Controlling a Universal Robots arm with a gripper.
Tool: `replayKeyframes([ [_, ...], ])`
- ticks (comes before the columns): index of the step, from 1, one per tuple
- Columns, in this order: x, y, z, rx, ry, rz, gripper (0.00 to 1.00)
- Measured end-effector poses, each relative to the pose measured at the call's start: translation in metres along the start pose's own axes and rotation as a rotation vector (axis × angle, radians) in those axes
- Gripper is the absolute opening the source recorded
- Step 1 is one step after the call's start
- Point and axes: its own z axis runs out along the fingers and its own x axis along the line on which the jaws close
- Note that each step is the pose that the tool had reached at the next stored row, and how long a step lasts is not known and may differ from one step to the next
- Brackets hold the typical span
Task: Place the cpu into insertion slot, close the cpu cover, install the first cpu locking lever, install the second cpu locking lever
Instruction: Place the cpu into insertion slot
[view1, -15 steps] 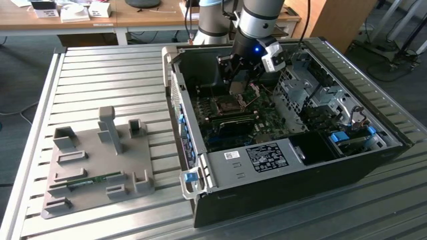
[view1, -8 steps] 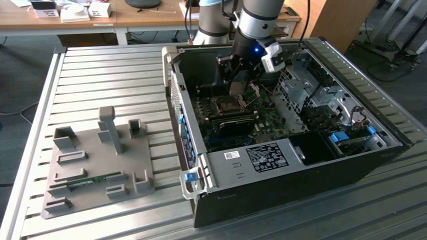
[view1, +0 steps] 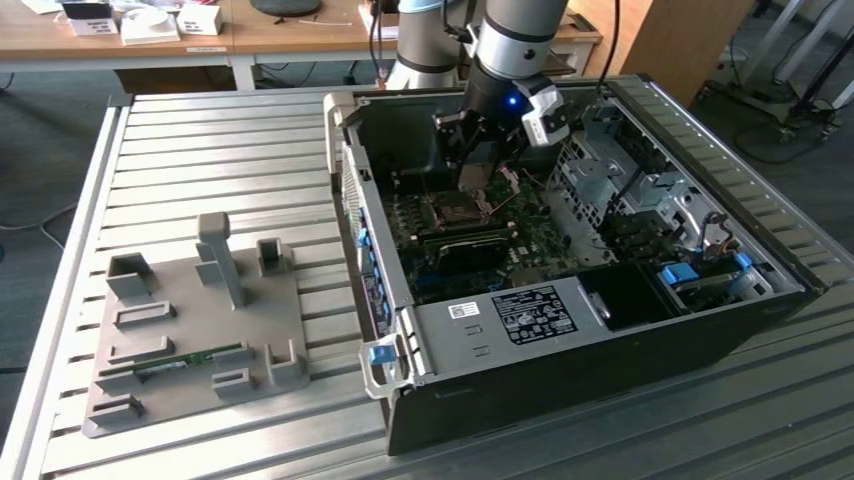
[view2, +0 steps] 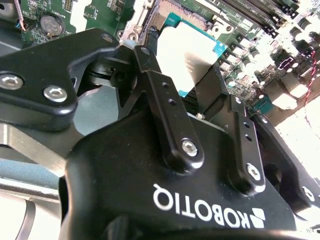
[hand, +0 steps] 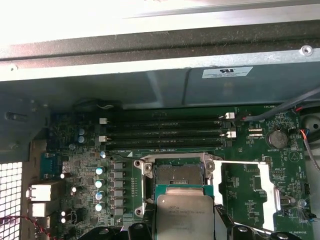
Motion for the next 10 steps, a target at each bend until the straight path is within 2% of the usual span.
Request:
replayKeyframes([
  [10, 0.0001, -0.0010, 0.0099, 0.0003, -0.0028, 0.000, 0.54],
])
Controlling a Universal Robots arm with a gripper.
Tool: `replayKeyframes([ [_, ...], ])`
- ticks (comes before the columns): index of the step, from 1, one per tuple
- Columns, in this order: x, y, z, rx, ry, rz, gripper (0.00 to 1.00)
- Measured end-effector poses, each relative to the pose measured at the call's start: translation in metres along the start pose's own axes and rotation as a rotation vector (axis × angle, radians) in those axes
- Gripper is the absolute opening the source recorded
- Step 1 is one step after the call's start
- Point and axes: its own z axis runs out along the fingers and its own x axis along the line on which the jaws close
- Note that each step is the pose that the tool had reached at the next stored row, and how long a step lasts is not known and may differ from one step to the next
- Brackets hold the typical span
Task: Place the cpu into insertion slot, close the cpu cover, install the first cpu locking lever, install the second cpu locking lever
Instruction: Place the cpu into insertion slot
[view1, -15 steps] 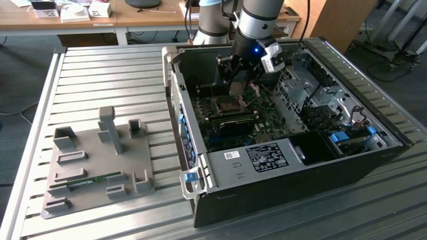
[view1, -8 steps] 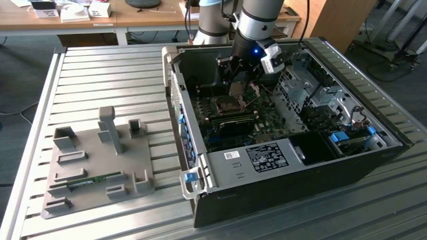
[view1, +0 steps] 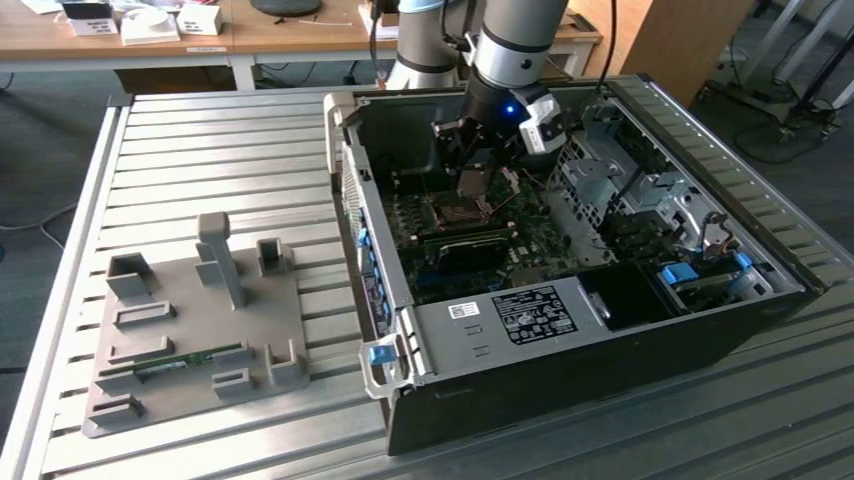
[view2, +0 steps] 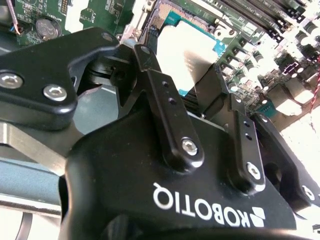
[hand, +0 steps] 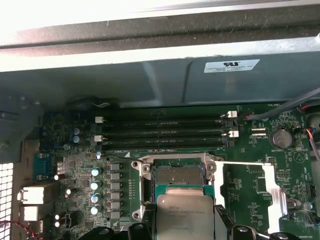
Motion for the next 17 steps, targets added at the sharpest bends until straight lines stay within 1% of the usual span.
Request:
replayKeyframes([
  [2, 0.0000, 0.0000, 0.0000, 0.0001, 0.0001, 0.000, 0.54],
  [6, 0.0000, -0.0002, 0.0029, -0.0003, -0.0004, 0.000, 0.54],
  [17, 0.0000, -0.0003, 0.0031, -0.0001, -0.0004, 0.000, 0.54],
])
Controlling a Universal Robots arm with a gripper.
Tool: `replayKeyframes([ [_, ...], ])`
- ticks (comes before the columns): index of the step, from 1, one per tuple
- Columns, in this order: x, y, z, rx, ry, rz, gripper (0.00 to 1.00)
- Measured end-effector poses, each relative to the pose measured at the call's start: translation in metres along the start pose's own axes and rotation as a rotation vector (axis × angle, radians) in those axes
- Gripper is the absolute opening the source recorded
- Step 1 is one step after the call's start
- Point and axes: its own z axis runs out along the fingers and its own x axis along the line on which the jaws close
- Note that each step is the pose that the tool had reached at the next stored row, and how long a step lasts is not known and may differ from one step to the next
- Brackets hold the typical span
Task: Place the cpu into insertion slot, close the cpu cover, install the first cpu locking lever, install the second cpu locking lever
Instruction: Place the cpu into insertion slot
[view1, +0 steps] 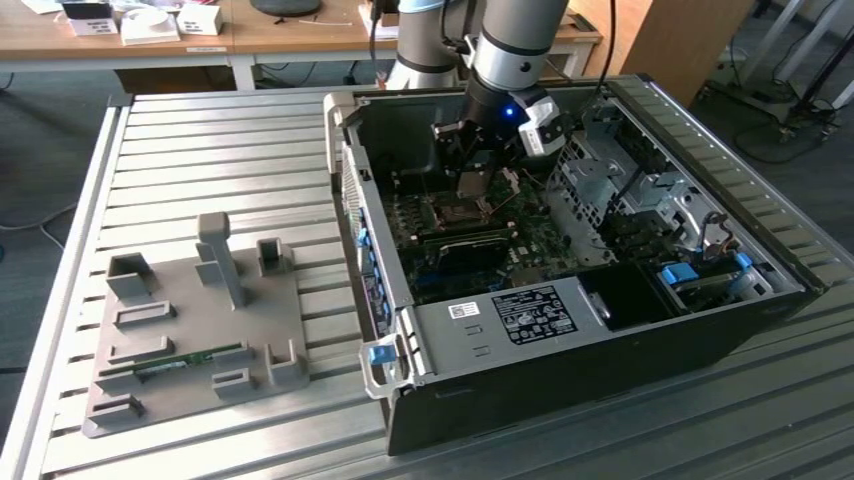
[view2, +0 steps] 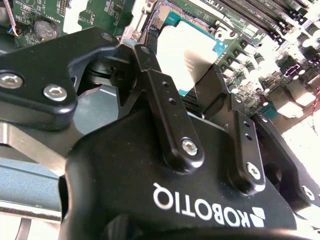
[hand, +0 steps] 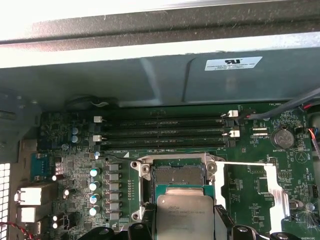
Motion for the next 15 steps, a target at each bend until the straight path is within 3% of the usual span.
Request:
replayKeyframes([
  [7, 0.0000, 0.0000, 0.0002, -0.0003, -0.0022, 0.023, 0.54],
  [15, 0.0000, -0.0001, 0.0009, -0.0017, -0.0142, 0.154, 0.54],
])
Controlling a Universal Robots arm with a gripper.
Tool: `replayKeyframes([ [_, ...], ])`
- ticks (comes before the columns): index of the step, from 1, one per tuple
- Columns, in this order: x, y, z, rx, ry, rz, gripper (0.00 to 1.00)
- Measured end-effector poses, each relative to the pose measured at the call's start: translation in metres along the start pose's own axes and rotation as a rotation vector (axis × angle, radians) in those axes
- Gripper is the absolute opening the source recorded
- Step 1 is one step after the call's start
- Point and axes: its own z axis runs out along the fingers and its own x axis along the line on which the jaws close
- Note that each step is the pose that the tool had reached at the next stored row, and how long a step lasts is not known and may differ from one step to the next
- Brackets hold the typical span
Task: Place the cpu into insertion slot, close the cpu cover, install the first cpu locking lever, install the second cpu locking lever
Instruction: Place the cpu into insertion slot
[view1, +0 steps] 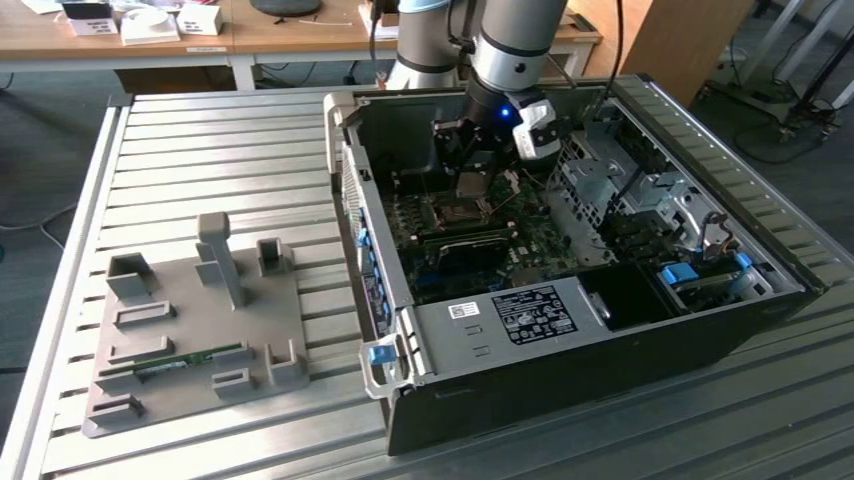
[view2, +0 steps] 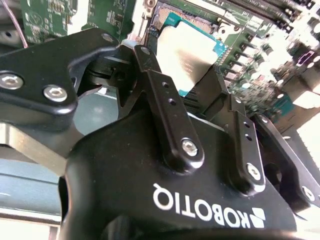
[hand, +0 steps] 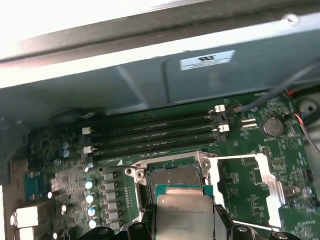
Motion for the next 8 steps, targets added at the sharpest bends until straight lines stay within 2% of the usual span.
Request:
replayKeyframes([
  [2, 0.0000, 0.0000, 0.0001, -0.0005, -0.0027, 0.029, 0.54],
  [8, 0.0000, 0.0000, 0.0001, -0.0004, -0.0030, 0.032, 0.54],
])
